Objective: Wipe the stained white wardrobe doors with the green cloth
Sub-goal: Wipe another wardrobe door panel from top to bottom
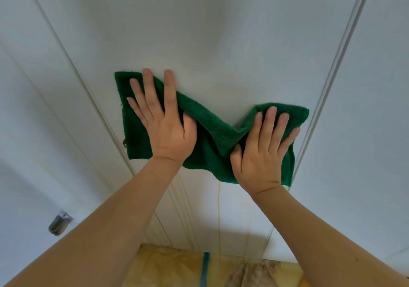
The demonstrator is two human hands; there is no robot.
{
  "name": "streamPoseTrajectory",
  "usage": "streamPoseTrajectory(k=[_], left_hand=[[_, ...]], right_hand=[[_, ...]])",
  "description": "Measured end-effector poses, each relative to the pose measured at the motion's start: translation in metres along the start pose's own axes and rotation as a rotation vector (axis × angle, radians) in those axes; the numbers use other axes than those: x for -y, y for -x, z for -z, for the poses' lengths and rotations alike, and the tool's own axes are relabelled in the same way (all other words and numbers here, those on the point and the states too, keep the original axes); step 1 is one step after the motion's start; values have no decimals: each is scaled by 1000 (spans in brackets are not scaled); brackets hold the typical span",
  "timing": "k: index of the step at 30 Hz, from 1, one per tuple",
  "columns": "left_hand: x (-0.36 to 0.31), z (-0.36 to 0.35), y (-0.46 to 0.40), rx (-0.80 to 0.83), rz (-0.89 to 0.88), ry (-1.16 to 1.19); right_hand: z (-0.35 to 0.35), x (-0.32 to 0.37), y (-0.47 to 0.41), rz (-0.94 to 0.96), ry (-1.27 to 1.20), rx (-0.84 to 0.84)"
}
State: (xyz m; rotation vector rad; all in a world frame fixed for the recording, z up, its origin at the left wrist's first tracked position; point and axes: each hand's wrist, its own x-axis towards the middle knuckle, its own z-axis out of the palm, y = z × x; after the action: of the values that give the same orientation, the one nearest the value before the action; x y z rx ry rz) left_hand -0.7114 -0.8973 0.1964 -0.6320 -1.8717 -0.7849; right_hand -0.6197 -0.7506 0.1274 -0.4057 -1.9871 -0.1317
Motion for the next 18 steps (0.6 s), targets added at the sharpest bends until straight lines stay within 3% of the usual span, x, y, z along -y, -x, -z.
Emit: streamPoseTrajectory(k=[4,9,12,18], left_hand=[[24,16,2,59,-59,90],[33,24,-8,-30,154,235],[35,20,-10,-109,173,343],[38,1,-6,-259,184,388]], right_hand=[[5,22,-23,67,-68,-15],[8,39,-56,251,-59,-69],[8,40,-64,344,-55,-93],[8,43,-61,335,12,-141]])
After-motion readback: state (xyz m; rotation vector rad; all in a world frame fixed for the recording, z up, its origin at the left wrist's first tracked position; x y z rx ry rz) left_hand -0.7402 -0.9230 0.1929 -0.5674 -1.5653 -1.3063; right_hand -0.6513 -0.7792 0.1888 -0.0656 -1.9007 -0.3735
